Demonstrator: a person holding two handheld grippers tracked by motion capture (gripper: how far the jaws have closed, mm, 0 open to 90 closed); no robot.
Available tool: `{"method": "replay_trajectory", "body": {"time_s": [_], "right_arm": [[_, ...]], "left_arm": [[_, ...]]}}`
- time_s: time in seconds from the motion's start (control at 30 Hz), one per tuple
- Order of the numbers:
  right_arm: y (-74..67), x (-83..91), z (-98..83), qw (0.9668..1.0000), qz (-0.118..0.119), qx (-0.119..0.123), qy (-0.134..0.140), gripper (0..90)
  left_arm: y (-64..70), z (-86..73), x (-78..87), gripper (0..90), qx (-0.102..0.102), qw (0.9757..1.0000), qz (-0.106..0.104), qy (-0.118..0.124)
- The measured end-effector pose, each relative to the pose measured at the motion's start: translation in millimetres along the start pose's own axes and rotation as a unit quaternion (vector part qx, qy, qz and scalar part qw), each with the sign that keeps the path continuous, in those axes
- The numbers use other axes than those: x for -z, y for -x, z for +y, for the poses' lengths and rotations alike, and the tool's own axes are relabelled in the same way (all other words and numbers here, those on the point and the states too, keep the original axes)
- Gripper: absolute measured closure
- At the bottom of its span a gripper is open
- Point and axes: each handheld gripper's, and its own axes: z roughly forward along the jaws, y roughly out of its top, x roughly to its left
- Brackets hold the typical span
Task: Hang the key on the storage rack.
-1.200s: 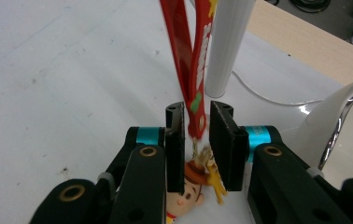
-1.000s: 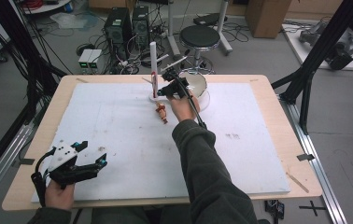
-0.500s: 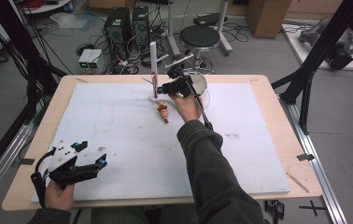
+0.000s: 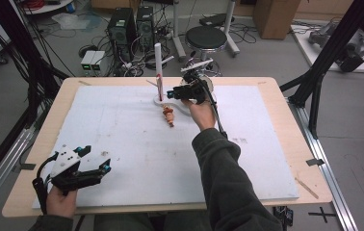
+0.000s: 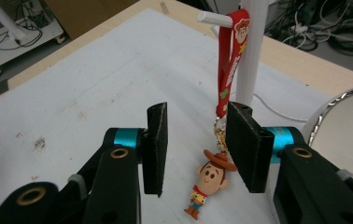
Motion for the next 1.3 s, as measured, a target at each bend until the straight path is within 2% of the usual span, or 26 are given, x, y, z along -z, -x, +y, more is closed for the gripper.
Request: {"method": "replay_trajectory", "body": {"time_s": [0.27,0.53,0.7,0.8,1.3], "right_arm": [[6.6,13.3,-12.1,0.9999,0.006,-0.011,0.008,53.8],[9.1,27.0,-22.4,0.9997,0.014,-0.012,0.018,49.2],[8.9,35.5,-28.3,0.9995,0.013,-0.004,0.028,46.8],[11.2,38.3,-30.7,0.9996,0.015,-0.006,0.023,44.0],[12.4,53.9,-44.9,0.9994,0.005,-0.003,0.034,32.7]], "left_arm": [[0.1,-0.1,-0.2,20.2,-0.002,1.0,-0.002,-0.003],[0.9,-0.1,-0.9,20.1,0.0,1.0,-0.001,-0.002],[-0.4,-0.4,-0.4,20.2,0.002,1.0,0.001,-0.002],[-0.8,-0.4,-0.2,20.2,0.0,1.0,0.0,-0.003],[-0.4,-1.0,-0.7,20.2,-0.001,1.0,-0.001,-0.006]]}}
